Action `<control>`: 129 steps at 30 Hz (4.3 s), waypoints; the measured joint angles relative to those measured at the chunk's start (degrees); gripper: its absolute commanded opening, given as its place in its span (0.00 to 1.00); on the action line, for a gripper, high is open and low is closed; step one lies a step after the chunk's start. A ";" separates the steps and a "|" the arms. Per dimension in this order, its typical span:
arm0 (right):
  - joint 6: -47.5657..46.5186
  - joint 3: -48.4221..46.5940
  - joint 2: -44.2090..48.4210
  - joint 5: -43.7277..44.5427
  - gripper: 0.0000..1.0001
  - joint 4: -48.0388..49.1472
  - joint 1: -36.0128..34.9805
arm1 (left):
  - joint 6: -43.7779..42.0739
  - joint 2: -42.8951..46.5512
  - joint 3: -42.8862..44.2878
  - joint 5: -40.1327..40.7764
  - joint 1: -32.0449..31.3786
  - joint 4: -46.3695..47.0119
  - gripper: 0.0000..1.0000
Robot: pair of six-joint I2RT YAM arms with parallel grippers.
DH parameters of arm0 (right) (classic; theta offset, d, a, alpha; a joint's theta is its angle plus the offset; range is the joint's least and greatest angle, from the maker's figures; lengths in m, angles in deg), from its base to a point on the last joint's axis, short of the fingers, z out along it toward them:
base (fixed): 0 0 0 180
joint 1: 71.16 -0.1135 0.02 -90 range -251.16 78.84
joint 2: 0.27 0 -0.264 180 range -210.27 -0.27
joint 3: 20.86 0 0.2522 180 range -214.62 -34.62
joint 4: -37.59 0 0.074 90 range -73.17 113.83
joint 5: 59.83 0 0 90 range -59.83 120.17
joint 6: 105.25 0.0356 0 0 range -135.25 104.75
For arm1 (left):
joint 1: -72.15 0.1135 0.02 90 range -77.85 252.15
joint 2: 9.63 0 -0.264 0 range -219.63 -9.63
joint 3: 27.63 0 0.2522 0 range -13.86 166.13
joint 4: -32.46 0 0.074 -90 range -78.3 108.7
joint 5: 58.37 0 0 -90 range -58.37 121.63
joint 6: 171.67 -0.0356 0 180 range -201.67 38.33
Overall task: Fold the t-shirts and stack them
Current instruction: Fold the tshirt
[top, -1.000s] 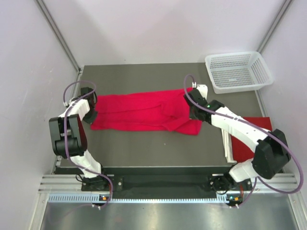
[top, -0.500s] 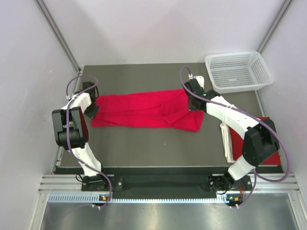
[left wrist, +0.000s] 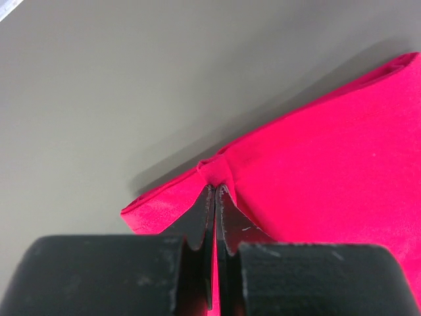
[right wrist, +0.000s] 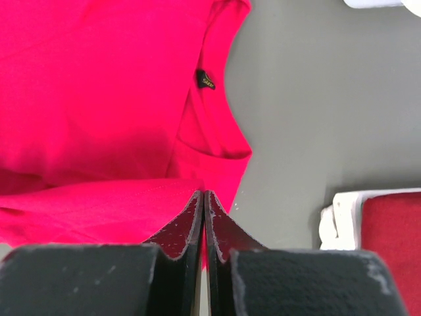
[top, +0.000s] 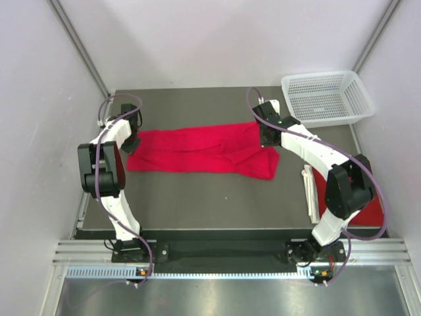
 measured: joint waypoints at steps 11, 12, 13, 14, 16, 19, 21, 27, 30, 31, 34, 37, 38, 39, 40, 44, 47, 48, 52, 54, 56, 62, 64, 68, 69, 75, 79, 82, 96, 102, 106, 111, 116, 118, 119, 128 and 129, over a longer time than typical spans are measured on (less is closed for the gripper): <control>-2.91 -3.74 -4.81 -1.05 0.00 -0.15 1.01 | -0.20 -4.37 2.89 2.97 -1.14 -3.37 0.27; -3.08 -3.74 -4.85 -1.14 0.00 -0.22 1.01 | -0.22 -4.44 2.95 3.23 -1.20 -3.87 0.38; -3.21 -3.74 -4.90 -1.36 0.00 -0.20 1.01 | -0.15 -4.44 3.13 3.56 -1.25 -4.37 0.40; -3.26 -3.74 -4.90 -1.55 0.00 -0.15 1.01 | 0.09 -4.44 3.30 4.09 -1.31 -4.79 0.43; -3.37 -3.74 -4.90 -1.95 0.00 -0.11 1.01 | -0.04 -4.28 3.52 5.20 -1.36 -5.40 0.47; -3.65 -3.74 -4.90 -2.78 0.00 -0.07 1.01 | -0.44 -3.06 3.41 7.19 -1.42 -6.32 0.47; -3.67 -3.74 -4.90 -3.54 0.00 0.00 1.01 | -1.09 -0.83 2.56 8.11 -1.40 -6.34 0.46; -3.72 -4.17 -5.01 -5.16 0.00 -0.04 1.01 | -4.66 8.31 -4.98 6.54 -1.40 -4.04 0.40; -3.72 -4.55 -5.05 -5.42 0.00 0.28 1.01 | -5.38 10.45 -8.55 4.31 -1.40 -3.28 0.41; -3.72 -4.55 -5.05 -5.51 0.00 0.26 1.01 | -5.57 10.58 -9.29 3.91 -1.40 -3.21 0.42; -3.69 -4.55 -5.07 -5.84 0.00 0.24 1.01 | -5.92 10.58 -9.84 2.80 -1.40 -3.17 0.41; -3.74 -4.55 -5.09 -5.97 0.00 0.22 1.01 | -6.43 10.71 -10.47 0.96 -1.40 -0.87 0.40; -3.74 -4.55 -5.11 -5.97 0.00 0.20 1.01 | -6.49 10.91 -11.28 -0.09 -1.40 0.31 0.40; -3.80 -4.61 -5.16 -5.99 0.00 0.15 1.01 | -6.47 11.02 -12.26 -0.96 -1.40 1.25 0.41; -3.93 -4.92 -5.31 -5.97 0.00 -0.09 1.01 | -6.43 11.04 -13.11 -1.49 -1.40 1.95 0.41; -4.61 -6.56 -6.14 -5.70 0.00 -0.15 1.01 | -6.19 9.42 -14.60 -1.75 -1.46 2.47 0.41; -5.22 -7.74 -6.78 -5.20 0.00 -0.28 1.01 | -5.46 5.46 -13.20 0.59 -1.46 1.86 0.41; -5.53 -8.33 -7.13 -4.98 0.00 -0.66 1.01 | -5.35 4.63 -12.02 1.88 -1.66 1.73 0.41; -7.32 -11.06 -9.14 -4.37 0.00 -0.98 1.01 | -4.98 1.86 -9.27 5.49 -2.19 0.15 0.41; -8.31 -12.07 -9.97 -3.87 0.00 -1.25 1.01 | -4.81 1.25 -8.83 6.91 -2.47 -0.13 0.41; -9.46 -13.44 -10.93 -3.17 0.00 -1.31 1.01 | -4.57 0.90 -8.68 7.91 -2.64 -0.22 0.41; -13.55 -17.66 -14.10 -0.48 0.00 -1.09 1.01 | -3.56 0.22 -8.37 10.32 -2.80 -0.39 0.41; -14.99 -18.47 -14.95 0.48 0.00 -0.94 1.01 | -3.37 0.09 -8.33 10.73 -2.80 -0.44 0.41; -16.85 -19.98 -17.07 1.62 0.00 -0.76 1.01 | -3.26 -0.22 -7.96 11.19 -2.80 -0.83 0.41; -17.14 -20.26 -17.68 1.62 0.00 -0.83 1.01 | -3.13 -0.33 -7.85 11.43 -2.80 -0.92 0.41; -17.66 -20.68 -20.35 1.57 0.05 -1.16 1.01 | -2.01 -0.46 -7.54 11.87 -2.80 -1.64 0.43; -17.53 -23.47 -22.88 1.53 0.07 -1.97 1.01 | -1.18 -0.39 -7.08 10.93 -2.49 -2.56 0.45; -16.50 -27.15 -24.72 1.51 0.12 -3.45 1.05 | -0.31 -0.28 -6.32 9.27 -1.81 -3.87 0.49; -2.80 -6.78 -8.96 -10.05 0.18 -5.68 6.38 | -4.55 8.44 -7.89 -7.17 -2.23 0.81 0.54; 0.13 1.05 -8.17 -16.11 0.27 -1.14 7.72 | -7.32 8.17 -10.75 -14.38 -2.73 6.49 0.54; 2.14 6.64 -7.50 -18.10 0.33 1.33 7.87 | -8.00 4.15 -10.84 -14.58 -2.75 7.19 0.54; 4.02 12.15 -4.52 -20.72 0.34 3.15 8.57 | -8.13 4.00 -10.75 -13.53 -2.97 7.61 0.54; 3.54 13.40 -2.75 -22.32 0.34 5.29 8.59 | -8.17 3.78 -10.58 -12.50 -3.30 7.52 0.54; 2.80 13.64 -2.73 -22.49 0.34 6.03 8.59 | -8.37 3.37 -9.92 -12.31 -3.30 7.04 0.54; 2.34 13.66 -2.73 -22.62 0.34 6.19 8.59 | -8.57 3.10 -9.60 -12.13 -3.30 6.91 0.54; -1.86 13.97 -2.86 -22.67 0.11 7.89 10.03 | -10.34 0.35 -5.62 -8.98 -3.32 5.14 0.53; -2.29 13.97 -3.02 -22.67 0.01 7.93 10.34 | -10.49 0.22 -5.46 -8.70 -3.32 5.14 0.53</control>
